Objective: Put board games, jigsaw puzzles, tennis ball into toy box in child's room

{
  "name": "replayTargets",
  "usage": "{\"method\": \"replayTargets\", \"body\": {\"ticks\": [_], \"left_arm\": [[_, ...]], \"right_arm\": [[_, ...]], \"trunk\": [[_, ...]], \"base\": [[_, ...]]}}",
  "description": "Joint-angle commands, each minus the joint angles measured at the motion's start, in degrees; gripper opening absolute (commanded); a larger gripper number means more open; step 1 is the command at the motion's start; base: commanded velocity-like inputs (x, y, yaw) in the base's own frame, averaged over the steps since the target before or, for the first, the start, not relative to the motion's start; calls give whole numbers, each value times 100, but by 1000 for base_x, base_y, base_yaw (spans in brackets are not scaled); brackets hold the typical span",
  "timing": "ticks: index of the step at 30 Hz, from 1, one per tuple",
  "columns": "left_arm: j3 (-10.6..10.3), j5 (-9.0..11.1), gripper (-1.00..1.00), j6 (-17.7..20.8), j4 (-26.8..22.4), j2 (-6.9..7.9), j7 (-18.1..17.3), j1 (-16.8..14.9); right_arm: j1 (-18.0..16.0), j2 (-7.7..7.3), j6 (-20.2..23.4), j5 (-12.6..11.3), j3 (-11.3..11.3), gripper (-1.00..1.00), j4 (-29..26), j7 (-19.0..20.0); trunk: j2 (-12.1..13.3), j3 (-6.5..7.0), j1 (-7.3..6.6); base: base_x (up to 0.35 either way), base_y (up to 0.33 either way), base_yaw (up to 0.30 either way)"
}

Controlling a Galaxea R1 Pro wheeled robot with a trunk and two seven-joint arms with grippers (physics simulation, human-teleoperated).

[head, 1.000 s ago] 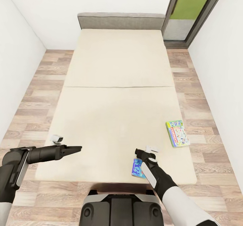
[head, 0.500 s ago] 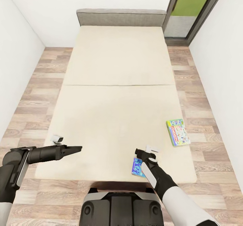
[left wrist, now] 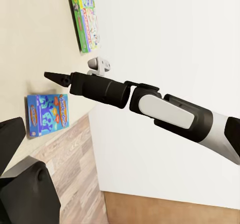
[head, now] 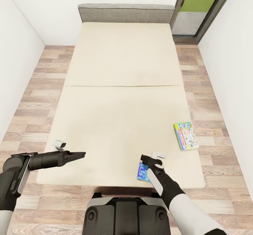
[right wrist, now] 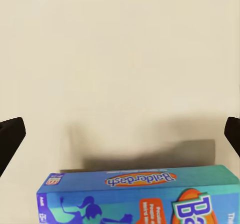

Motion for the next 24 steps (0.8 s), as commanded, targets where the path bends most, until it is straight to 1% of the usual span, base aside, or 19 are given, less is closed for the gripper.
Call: {"method": "replayTargets", "body": {"ticks": [1,24], "left_arm": [[-2,-3,100,60,-1,2,-23,-2],[-5,-3,100,34,3,1,-23,-2]], "right_arm": [[-2,-4,27,-29,28,100,-11,-47],[-2,-4,27,-23,28,100,-11,-47]], "trunk": [[-9,-15,3],[-9,-218,3]], "base": [[0,0,0],[0,0,0]]}}
